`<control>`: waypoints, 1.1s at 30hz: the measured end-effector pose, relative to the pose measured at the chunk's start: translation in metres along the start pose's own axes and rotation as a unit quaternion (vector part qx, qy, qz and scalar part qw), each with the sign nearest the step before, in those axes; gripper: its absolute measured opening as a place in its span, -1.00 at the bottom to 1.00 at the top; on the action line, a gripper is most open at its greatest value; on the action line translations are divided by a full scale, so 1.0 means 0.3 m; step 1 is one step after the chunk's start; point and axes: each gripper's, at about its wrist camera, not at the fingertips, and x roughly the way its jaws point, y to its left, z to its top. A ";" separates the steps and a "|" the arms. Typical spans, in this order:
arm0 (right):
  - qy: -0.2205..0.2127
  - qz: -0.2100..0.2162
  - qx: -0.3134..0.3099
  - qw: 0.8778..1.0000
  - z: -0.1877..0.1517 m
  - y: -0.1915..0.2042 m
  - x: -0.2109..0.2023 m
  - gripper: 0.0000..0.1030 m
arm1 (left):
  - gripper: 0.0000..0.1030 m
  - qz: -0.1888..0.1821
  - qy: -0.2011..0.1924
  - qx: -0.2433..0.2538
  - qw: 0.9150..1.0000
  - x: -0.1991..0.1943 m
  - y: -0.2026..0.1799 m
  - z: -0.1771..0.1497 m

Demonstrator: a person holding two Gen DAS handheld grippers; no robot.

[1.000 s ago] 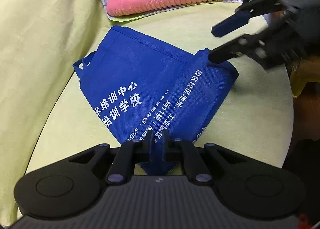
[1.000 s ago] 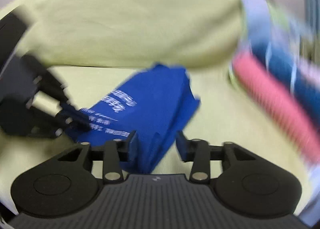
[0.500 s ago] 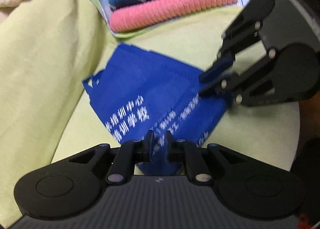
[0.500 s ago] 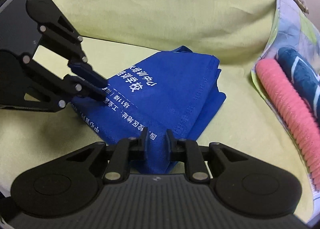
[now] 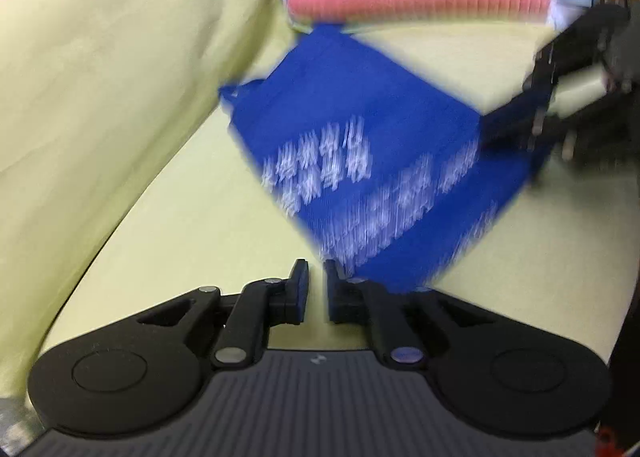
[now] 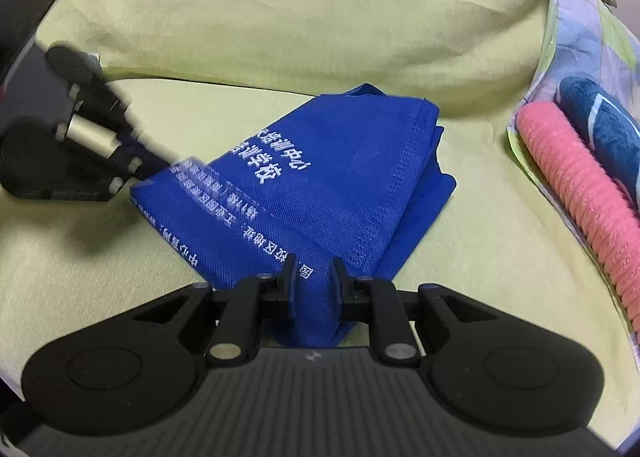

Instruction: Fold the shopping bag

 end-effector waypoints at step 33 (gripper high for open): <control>0.011 0.048 0.062 0.997 0.007 -0.078 0.004 -0.70 | -0.27 0.017 -0.046 0.044 0.998 -0.155 -0.111 0.060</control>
